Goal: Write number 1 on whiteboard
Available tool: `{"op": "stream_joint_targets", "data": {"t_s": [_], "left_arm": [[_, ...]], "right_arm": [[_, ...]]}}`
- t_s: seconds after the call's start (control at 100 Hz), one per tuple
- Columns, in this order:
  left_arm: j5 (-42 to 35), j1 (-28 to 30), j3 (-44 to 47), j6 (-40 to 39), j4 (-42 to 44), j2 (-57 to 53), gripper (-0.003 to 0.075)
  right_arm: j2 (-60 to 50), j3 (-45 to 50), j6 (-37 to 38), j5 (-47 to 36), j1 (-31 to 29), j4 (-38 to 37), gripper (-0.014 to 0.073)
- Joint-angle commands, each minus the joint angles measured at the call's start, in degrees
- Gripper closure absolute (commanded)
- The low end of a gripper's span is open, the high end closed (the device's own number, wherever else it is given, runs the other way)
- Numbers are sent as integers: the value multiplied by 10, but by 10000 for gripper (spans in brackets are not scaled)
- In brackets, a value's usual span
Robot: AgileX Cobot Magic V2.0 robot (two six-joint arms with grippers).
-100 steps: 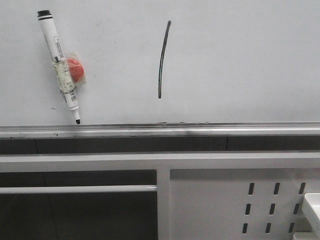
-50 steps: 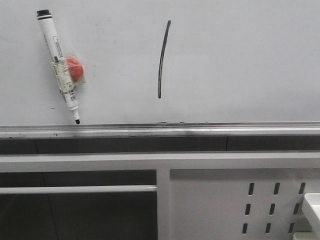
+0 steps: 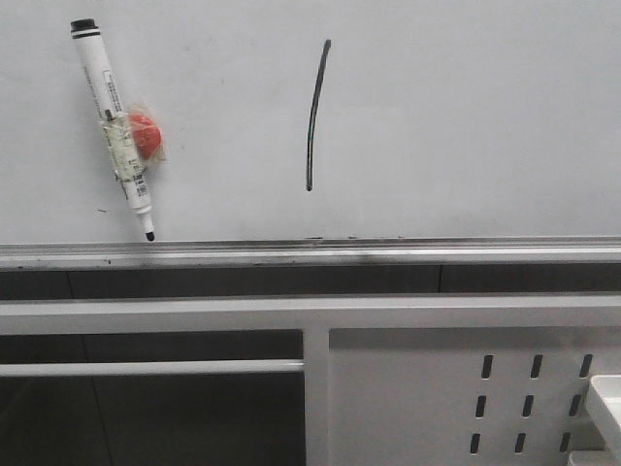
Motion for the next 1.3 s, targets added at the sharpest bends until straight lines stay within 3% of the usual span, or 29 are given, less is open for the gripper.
{"op": "stream_joint_targets", "data": {"t_s": [0.0, 0.11, 0.2, 0.51, 0.67, 0.94, 1.29], "left_arm": [[-30, 2, 19, -1, 0, -12, 740], [-31, 2, 19, -1, 0, -12, 740], [-31, 2, 19, -1, 0, -12, 740], [-31, 2, 19, -1, 0, -12, 740], [-31, 2, 19, -1, 0, -12, 740], [-31, 2, 19, -1, 0, -12, 740], [-31, 2, 19, -1, 0, -12, 740]], "right_arm": [[-6, 20, 80, -93, -4, -50, 663], [-6, 17, 82, -25, -21, -96, 663], [-6, 17, 101, -21, -55, -127, 663], [-11, 17, 133, 93, -349, -139, 663], [-10, 17, 133, 105, -442, -140, 663], [-10, 17, 134, 215, -484, -142, 663], [-10, 17, 153, 210, -484, -142, 663]]}}
